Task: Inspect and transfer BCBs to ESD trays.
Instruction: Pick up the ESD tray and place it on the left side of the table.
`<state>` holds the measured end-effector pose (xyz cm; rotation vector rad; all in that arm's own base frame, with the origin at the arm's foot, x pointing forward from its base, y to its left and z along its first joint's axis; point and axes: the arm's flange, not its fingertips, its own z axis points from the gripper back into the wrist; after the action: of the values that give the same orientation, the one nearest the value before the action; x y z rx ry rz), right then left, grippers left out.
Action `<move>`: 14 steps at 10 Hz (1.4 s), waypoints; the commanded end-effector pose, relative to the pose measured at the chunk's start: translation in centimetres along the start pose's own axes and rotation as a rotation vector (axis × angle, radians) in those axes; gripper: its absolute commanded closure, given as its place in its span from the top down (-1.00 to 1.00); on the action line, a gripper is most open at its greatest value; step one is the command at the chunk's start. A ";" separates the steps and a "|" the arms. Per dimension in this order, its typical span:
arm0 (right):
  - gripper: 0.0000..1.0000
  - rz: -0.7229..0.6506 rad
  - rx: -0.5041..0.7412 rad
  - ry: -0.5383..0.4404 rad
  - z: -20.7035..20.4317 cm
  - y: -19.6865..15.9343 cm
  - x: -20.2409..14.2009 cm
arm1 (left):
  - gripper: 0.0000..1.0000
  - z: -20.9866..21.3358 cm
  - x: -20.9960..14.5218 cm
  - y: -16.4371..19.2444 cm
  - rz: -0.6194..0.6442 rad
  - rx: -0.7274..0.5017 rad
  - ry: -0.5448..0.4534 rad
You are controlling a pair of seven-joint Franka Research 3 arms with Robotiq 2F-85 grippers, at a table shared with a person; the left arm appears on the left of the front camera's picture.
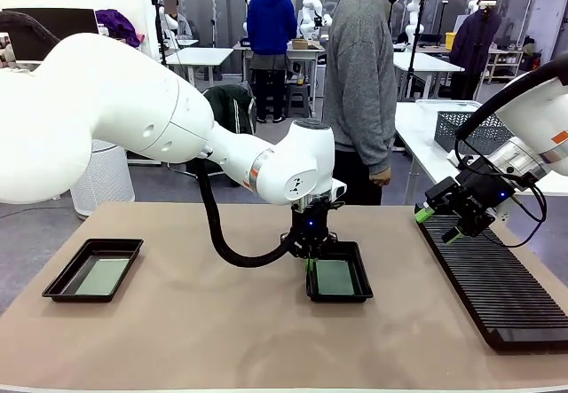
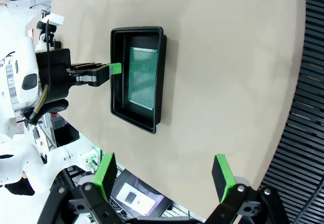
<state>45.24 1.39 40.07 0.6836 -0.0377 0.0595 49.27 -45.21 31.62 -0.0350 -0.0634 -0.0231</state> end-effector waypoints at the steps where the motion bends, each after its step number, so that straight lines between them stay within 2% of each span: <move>1: 1.00 -0.014 -0.014 -0.003 0.1 0.1 0.0 | -0.94 0.5 -0.2 0.5 -0.018 -0.006 0.005; 8: 1.00 -0.014 -0.014 -0.003 0.1 0.1 0.0 | -0.94 2.3 -0.5 8.5 -0.053 -0.044 0.024; 14: 1.00 -0.014 -0.014 -0.003 0.1 0.1 0.0 | -0.94 3.4 -0.6 16.9 -0.045 -0.050 0.030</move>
<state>45.25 1.39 40.09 0.6834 -0.0382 0.0597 49.61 -29.80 34.41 -0.0468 -0.0319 -0.0574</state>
